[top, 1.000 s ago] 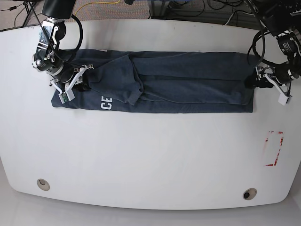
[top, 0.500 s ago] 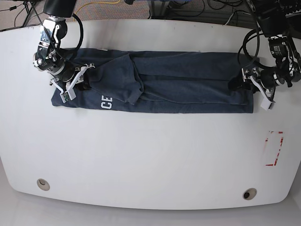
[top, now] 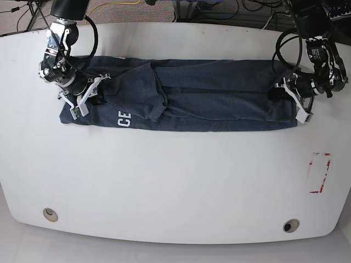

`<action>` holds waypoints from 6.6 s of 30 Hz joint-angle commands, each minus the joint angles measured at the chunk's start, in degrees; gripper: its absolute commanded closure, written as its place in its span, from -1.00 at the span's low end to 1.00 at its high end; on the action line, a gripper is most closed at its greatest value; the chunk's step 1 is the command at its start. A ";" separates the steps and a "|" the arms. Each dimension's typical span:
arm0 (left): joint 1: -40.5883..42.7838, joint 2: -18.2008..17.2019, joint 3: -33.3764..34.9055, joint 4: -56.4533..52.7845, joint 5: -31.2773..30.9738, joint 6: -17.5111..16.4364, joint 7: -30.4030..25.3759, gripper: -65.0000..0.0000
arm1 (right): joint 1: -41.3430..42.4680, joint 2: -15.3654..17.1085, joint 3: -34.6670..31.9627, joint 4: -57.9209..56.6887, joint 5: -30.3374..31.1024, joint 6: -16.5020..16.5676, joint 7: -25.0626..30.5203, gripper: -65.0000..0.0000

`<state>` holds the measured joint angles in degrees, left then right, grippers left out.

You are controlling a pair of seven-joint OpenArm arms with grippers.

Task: Layout the t-shirt on the table in an organized manner, then fold the t-shirt properly
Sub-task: 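Lift the strip end with the left gripper and fold it toward the right gripper, then lay the folded end down on the strip with the left gripper, then open the left gripper and move it over the folded section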

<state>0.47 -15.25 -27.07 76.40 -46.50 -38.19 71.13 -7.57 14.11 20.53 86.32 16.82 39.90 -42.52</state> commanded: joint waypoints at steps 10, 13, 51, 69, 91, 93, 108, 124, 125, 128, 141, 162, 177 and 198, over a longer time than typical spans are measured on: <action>1.16 1.93 5.84 22.46 -1.54 -0.09 2.32 0.83 | -0.65 0.53 0.08 0.49 -0.69 0.10 -1.65 0.61; 1.16 3.68 9.27 26.50 -1.28 -0.09 3.37 0.82 | -0.65 0.53 0.08 0.49 -0.69 0.10 -1.65 0.62; -2.62 24.25 25.88 28.52 18.32 0.00 3.64 0.81 | -0.73 0.53 -0.01 0.58 -0.69 0.10 -1.65 0.62; -3.41 24.25 34.59 26.24 17.89 0.00 4.08 -0.20 | -0.73 0.53 -0.10 0.58 -0.69 0.10 -1.65 0.61; -4.21 19.42 33.97 32.92 18.06 -0.53 5.75 -0.29 | -0.73 0.53 -0.10 0.67 -0.69 0.10 -1.65 0.61; -4.21 18.10 33.53 32.92 18.06 -0.53 5.75 -0.29 | -0.73 0.53 -0.10 0.67 -0.69 0.10 -1.65 0.61; -4.03 12.65 33.18 23.34 17.97 -0.35 4.43 -0.31 | -0.73 0.44 -0.10 0.67 -0.69 0.10 -1.65 0.61; -6.49 16.87 35.03 16.83 17.89 -0.44 -0.50 0.02 | -0.73 0.35 -0.10 0.67 -0.69 0.10 -1.65 0.61; -6.49 17.05 35.03 16.83 17.89 -0.44 -0.50 0.11 | -0.73 0.35 -0.10 0.67 -0.69 0.10 -1.65 0.61; -7.02 17.66 35.03 16.83 17.89 -0.44 -0.67 0.31 | -0.73 0.35 -0.10 0.67 -0.69 0.10 -1.65 0.61; -14.05 20.65 35.03 7.42 18.15 -0.09 -1.02 0.34 | -0.73 -1.14 -0.10 0.67 -0.69 0.10 -1.65 0.61; -23.81 24.25 45.05 -0.66 17.89 0.00 -10.78 0.33 | -0.56 -1.23 -0.10 0.67 -0.69 0.10 -1.65 0.61; -13.26 13.36 44.70 21.66 17.89 -0.35 -1.90 0.24 | -0.47 -1.23 -0.10 0.67 -0.69 0.10 -1.65 0.61; -2.45 8.34 49.71 26.50 18.06 -0.53 -1.90 0.24 | -0.73 -1.23 -0.10 0.67 -0.69 0.10 -1.65 0.61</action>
<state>-0.95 -8.51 21.47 102.00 -27.49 -38.65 70.59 -8.03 12.53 20.53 86.72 17.19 39.92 -42.15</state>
